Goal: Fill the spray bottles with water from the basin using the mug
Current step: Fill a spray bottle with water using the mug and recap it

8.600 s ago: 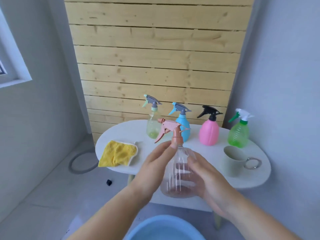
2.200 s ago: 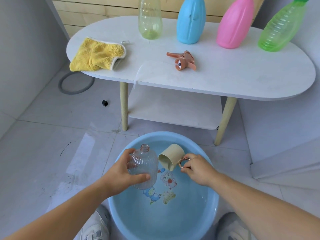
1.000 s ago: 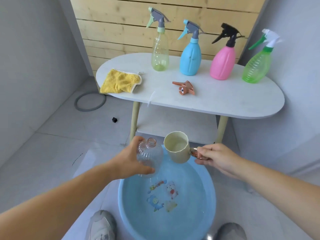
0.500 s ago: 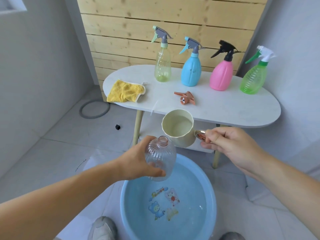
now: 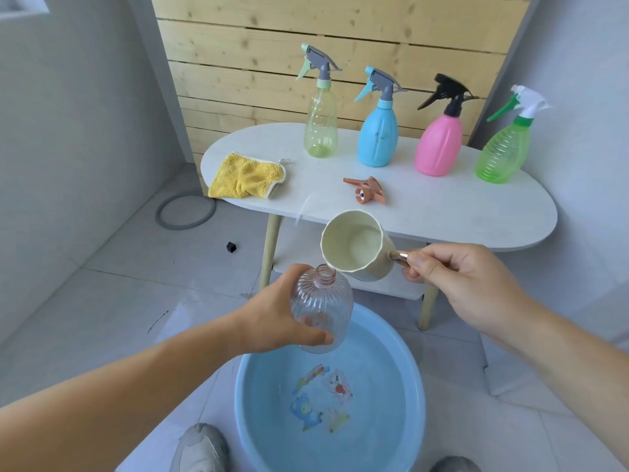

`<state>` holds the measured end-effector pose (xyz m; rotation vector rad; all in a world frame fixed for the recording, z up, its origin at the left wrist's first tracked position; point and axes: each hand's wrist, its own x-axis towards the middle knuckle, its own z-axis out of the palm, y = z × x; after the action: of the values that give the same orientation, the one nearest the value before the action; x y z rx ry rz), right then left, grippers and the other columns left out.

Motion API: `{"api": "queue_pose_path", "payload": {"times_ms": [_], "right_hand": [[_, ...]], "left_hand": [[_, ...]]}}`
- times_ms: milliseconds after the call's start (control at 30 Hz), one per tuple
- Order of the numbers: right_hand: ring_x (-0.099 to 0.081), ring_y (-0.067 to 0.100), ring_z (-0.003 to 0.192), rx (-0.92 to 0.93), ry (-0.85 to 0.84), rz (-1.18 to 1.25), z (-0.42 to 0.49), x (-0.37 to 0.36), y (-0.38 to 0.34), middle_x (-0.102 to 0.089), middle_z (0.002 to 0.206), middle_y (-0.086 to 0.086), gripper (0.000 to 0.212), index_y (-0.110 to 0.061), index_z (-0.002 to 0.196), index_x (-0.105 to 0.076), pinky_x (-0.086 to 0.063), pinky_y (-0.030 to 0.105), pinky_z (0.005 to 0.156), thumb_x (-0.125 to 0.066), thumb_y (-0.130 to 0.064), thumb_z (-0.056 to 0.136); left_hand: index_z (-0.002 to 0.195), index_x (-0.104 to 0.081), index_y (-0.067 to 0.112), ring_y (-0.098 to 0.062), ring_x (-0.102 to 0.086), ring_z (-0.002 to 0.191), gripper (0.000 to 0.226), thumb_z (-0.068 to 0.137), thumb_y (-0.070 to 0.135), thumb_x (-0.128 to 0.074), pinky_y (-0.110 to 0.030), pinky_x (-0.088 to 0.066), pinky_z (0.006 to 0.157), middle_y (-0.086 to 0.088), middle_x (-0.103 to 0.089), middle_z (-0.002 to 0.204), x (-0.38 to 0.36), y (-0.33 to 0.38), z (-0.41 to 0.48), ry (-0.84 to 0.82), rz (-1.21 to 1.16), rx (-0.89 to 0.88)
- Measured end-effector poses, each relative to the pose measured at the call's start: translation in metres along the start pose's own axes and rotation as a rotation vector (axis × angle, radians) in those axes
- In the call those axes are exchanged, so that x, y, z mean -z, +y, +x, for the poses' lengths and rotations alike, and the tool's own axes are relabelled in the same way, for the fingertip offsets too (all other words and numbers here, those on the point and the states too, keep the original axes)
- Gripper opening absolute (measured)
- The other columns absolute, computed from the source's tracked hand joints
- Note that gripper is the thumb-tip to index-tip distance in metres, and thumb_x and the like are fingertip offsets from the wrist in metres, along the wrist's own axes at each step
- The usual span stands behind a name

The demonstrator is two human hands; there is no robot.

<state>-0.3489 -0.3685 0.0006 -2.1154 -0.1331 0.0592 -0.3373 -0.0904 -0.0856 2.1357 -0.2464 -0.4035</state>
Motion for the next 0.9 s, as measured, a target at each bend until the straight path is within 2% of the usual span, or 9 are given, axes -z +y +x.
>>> {"api": "queue_pose_path", "payload": {"times_ms": [133,233,333,500,600,667,767,833,900], "right_hand": [[-0.063,0.042,0.096,0.048,0.018,-0.025,0.000,0.000,-0.002,-0.072,0.090,0.016,0.029,-0.031,0.087,-0.074,-0.049,0.054,0.092,-0.061,-0.056,0.089],[-0.060,0.045,0.098,0.061,0.023,-0.034,0.001,-0.001,-0.002,-0.069,0.094,0.023,0.029,-0.032,0.086,-0.074,-0.048,0.056,0.092,-0.060,-0.057,0.089],[-0.059,0.048,0.098,0.062,0.028,-0.047,0.001,-0.001,-0.001,-0.067,0.098,0.026,0.038,-0.033,0.086,-0.074,-0.048,0.058,0.090,-0.056,-0.067,0.082],[-0.059,0.051,0.097,0.089,0.025,-0.080,0.002,-0.001,0.003,-0.067,0.103,0.027,0.022,-0.033,0.084,-0.073,-0.049,0.058,0.087,-0.059,-0.047,0.092],[-0.059,0.049,0.098,0.102,0.021,-0.076,0.002,-0.001,0.004,-0.072,0.100,0.018,0.021,-0.033,0.079,-0.072,-0.050,0.056,0.086,-0.060,-0.042,0.093],[-0.058,0.048,0.097,0.110,0.024,-0.068,0.001,-0.001,0.004,-0.074,0.098,0.010,0.022,-0.031,0.077,-0.071,-0.051,0.046,0.081,-0.060,-0.040,0.093],[-0.059,0.046,0.094,0.104,0.035,-0.057,0.000,-0.001,0.001,-0.076,0.100,-0.005,0.025,-0.026,0.074,-0.071,-0.042,0.031,0.074,-0.060,-0.039,0.092],[-0.060,0.043,0.091,0.089,0.040,-0.057,-0.001,-0.002,-0.003,-0.073,0.102,-0.024,0.026,-0.023,0.072,-0.070,-0.041,0.027,0.069,-0.061,-0.034,0.093],[-0.059,0.042,0.084,0.085,0.041,-0.062,-0.002,-0.002,-0.006,-0.071,0.101,-0.031,0.026,-0.023,0.071,-0.070,-0.039,0.026,0.064,-0.061,-0.033,0.093]], "left_hand": [[0.141,-0.042,0.038,-0.007,-0.059,0.123,0.104,0.050,0.057,-0.090,-0.039,-0.050,0.109,0.016,-0.060,0.129,-0.001,0.001,0.002,-0.003,-0.006,-0.002],[0.141,-0.042,0.038,-0.008,-0.059,0.123,0.104,0.050,0.057,-0.090,-0.039,-0.050,0.109,0.015,-0.059,0.130,-0.002,0.000,0.003,-0.004,-0.010,-0.001],[0.141,-0.042,0.038,-0.008,-0.058,0.124,0.105,0.050,0.058,-0.090,-0.039,-0.050,0.110,0.016,-0.059,0.130,-0.001,0.000,0.003,-0.013,-0.002,0.000],[0.141,-0.042,0.037,-0.008,-0.059,0.122,0.105,0.050,0.057,-0.090,-0.039,-0.050,0.109,0.015,-0.059,0.129,-0.001,-0.001,0.004,-0.021,0.008,0.003],[0.141,-0.041,0.037,-0.007,-0.058,0.122,0.105,0.051,0.057,-0.089,-0.037,-0.050,0.109,0.017,-0.058,0.129,0.000,0.000,0.003,-0.021,0.013,0.003],[0.142,-0.041,0.037,-0.006,-0.058,0.122,0.104,0.053,0.054,-0.091,-0.036,-0.050,0.109,0.017,-0.058,0.129,0.000,0.000,0.003,-0.021,0.014,0.001],[0.142,-0.042,0.035,-0.006,-0.058,0.122,0.101,0.056,0.049,-0.092,-0.036,-0.049,0.110,0.016,-0.059,0.129,0.000,0.000,0.003,-0.023,0.010,-0.001],[0.141,-0.042,0.035,-0.007,-0.058,0.121,0.102,0.053,0.054,-0.090,-0.037,-0.050,0.109,0.015,-0.059,0.128,0.001,0.000,0.003,-0.018,0.012,-0.001],[0.141,-0.042,0.035,-0.009,-0.058,0.122,0.104,0.050,0.058,-0.089,-0.038,-0.050,0.109,0.014,-0.059,0.129,0.001,-0.001,0.003,-0.016,0.012,0.002]]}}
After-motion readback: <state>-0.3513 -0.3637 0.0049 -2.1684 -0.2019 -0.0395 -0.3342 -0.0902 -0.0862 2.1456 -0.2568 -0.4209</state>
